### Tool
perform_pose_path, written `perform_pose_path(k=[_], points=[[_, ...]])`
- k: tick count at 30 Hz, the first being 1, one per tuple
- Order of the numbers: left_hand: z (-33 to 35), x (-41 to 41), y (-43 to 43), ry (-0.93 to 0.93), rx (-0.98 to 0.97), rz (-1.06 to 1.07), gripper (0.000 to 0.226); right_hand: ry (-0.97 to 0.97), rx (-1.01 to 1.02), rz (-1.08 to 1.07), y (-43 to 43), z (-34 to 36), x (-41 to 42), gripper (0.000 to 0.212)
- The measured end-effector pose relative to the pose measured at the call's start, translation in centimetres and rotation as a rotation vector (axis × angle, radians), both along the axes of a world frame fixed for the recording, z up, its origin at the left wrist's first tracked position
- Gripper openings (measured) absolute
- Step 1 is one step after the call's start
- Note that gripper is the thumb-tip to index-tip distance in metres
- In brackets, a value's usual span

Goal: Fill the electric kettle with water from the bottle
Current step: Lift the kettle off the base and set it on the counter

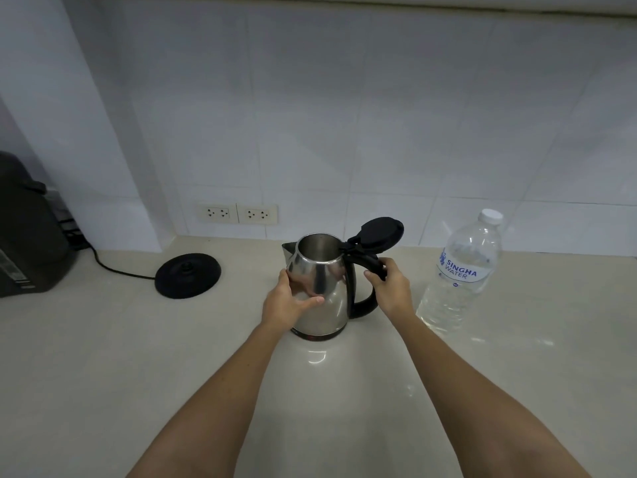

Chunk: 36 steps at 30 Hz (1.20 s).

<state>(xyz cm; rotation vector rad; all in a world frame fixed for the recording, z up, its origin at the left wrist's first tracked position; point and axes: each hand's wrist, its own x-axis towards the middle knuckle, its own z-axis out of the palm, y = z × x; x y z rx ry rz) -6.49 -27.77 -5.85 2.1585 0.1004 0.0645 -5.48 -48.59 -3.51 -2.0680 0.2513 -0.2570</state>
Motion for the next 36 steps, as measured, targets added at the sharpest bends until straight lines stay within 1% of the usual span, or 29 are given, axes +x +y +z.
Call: perform_pose_path(k=[5,12,20,24,31,36], points=[[-0.1,-0.1,-0.3,0.025,0.012,0.002,0.064,0.023,0.014,0.043,-0.4,0.2,0.1,0.030],[-0.7,0.0,-0.3,0.036,0.004,0.007,0.065,0.059,-0.043,0.107,-0.7,0.6,0.1,0.035],[-0.1,-0.1,-0.1,0.034,0.045,0.027,0.068,0.193,-0.065,0.050,-1.0,1.2,-0.6,0.048],[-0.1,-0.4,-0.1,0.016,0.108,0.043,0.071,0.168,-0.078,-0.001,-1.2,3.3,-1.2,0.049],[0.3,-2.2,-0.3,-0.060,0.088,0.124,0.052,0.026,-0.173,-0.087,-1.8,7.3,-3.3,0.038],[0.1,-4.5,-1.5,-0.144,0.039,0.084,0.030,-0.096,-0.199,-0.214,-3.8,9.6,-6.1,0.031]])
